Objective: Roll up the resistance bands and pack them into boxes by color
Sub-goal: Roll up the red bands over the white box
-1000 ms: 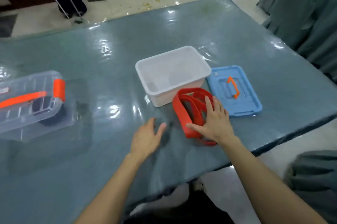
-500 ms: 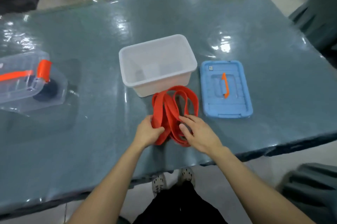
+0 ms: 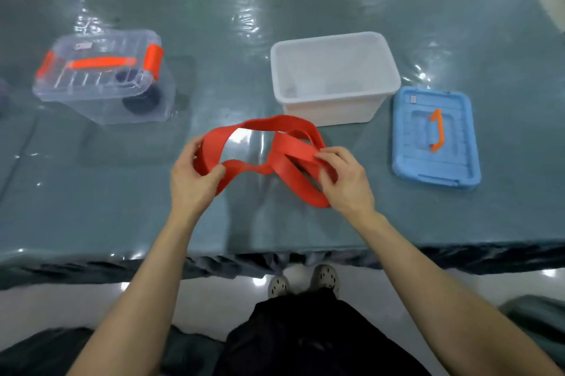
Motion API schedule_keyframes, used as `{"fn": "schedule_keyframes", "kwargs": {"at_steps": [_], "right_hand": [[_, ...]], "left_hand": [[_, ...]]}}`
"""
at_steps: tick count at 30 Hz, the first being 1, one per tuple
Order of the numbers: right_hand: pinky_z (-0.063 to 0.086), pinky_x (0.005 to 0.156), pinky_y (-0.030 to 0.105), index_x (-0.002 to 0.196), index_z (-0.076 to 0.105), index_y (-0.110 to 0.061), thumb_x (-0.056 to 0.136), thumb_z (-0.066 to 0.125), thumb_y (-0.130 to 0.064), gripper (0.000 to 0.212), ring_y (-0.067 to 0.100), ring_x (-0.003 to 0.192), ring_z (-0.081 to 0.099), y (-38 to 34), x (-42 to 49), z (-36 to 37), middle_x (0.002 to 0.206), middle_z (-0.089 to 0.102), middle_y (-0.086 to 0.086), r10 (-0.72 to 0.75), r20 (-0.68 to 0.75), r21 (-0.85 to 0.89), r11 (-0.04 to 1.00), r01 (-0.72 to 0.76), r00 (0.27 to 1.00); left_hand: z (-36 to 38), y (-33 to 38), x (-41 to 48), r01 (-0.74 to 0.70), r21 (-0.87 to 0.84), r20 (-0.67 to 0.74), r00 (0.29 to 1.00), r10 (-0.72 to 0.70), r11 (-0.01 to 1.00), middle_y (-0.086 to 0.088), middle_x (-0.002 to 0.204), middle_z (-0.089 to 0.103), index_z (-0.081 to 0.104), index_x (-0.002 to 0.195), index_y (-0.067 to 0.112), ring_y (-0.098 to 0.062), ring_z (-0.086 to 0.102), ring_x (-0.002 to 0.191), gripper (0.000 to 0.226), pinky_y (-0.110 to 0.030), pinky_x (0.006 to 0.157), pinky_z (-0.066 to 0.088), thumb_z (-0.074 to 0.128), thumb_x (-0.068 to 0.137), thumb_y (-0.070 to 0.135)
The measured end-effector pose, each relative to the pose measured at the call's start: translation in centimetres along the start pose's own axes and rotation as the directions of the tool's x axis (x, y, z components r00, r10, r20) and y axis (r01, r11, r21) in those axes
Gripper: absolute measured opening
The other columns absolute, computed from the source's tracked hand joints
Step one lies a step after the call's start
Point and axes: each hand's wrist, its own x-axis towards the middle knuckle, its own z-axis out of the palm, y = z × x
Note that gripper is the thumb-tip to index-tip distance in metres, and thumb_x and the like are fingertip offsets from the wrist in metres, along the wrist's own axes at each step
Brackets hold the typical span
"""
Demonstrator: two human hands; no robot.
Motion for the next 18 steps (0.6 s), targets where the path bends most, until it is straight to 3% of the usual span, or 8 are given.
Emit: {"fn": "schedule_keyframes", "kwargs": {"at_steps": [3,5,8,11,13,16,18], "right_hand": [[0.053,0.105,0.044,0.127,0.073,-0.012,0.087,0.074,-0.008,0.04,0.029,0.115,0.068,-2.0,0.9,1.6,0.125,0.068,0.005,-0.012,0.104,-0.09,0.996,0.022,0.994],[0.05,0.108,0.047,0.137,0.067,-0.016,0.085,0.08,-0.018,0.053,0.031,0.117,0.065,-2.2,1.0,2.4,0.129,0.062,0.006,0.063,0.225,-0.198,0.98,-0.017,0.972],[0.042,0.118,0.04,0.143,0.064,-0.014,0.085,0.087,-0.034,0.065,0.029,0.129,0.057,-1.3,-0.1,2.9,0.137,0.058,0.007,0.162,0.346,-0.282,0.957,-0.063,0.924],[0.041,0.119,0.04,0.141,0.064,-0.012,0.094,0.081,-0.039,0.056,0.029,0.132,0.058,-0.3,-2.0,2.8,0.137,0.063,0.007,0.17,0.309,-0.252,0.963,-0.092,0.936],[0.043,0.117,0.041,0.144,0.061,-0.012,0.094,0.08,-0.035,0.057,0.031,0.132,0.059,0.2,-2.8,2.6,0.136,0.064,0.008,0.186,0.222,-0.258,0.958,-0.126,0.957],[0.046,0.113,0.047,0.151,0.051,-0.01,0.086,0.088,-0.034,0.079,0.032,0.132,0.057,0.1,-3.0,2.8,0.139,0.064,0.012,0.307,0.225,-0.284,0.929,-0.239,0.925],[0.05,0.104,0.046,0.145,0.055,-0.011,0.086,0.086,-0.031,0.07,0.036,0.126,0.063,-0.1,-3.2,3.3,0.132,0.069,0.014,0.372,0.274,-0.315,0.906,-0.282,0.887]], "left_hand": [[-1.9,-2.3,0.3,0.03,0.172,0.096,0.994,-0.047,0.985,0.014,0.112,0.077,0.067,0.133,0.034,-0.001,0.072,0.097,0.057,-0.017,0.088,0.055,0.075,0.077,0.032],[-2.2,-4.2,0.6,0.042,0.357,0.23,0.964,-0.132,0.933,-0.007,0.115,0.077,0.074,0.127,0.019,-0.025,0.074,0.109,0.044,-0.035,0.093,0.056,0.076,0.084,0.027],[-2.2,-6.5,0.2,0.083,0.51,0.207,0.954,-0.216,0.856,-0.026,0.143,0.062,0.057,0.152,0.006,-0.042,0.058,0.136,0.067,-0.044,0.113,0.046,0.078,0.09,0.017],[-1.9,-6.8,-0.9,-0.077,0.525,0.136,0.991,0.005,0.848,-0.023,0.136,0.063,0.061,0.147,0.005,-0.044,0.06,0.129,0.062,-0.049,0.112,0.048,0.078,0.088,0.017],[-0.8,-6.5,-1.6,-0.238,0.542,0.197,0.968,0.153,0.806,-0.016,0.131,0.066,0.068,0.137,0.009,-0.041,0.063,0.123,0.053,-0.051,0.108,0.051,0.08,0.087,0.025],[1.3,-5.5,-2.1,-0.324,0.61,0.328,0.934,0.141,0.723,-0.011,0.14,0.062,0.062,0.144,0.015,-0.036,0.059,0.13,0.066,-0.051,0.109,0.049,0.082,0.087,0.041],[2.6,-5.3,-2.1,-0.314,0.682,0.376,0.925,0.052,0.66,-0.011,0.144,0.06,0.056,0.151,0.018,-0.037,0.06,0.132,0.069,-0.05,0.108,0.05,0.08,0.091,0.045]]}}
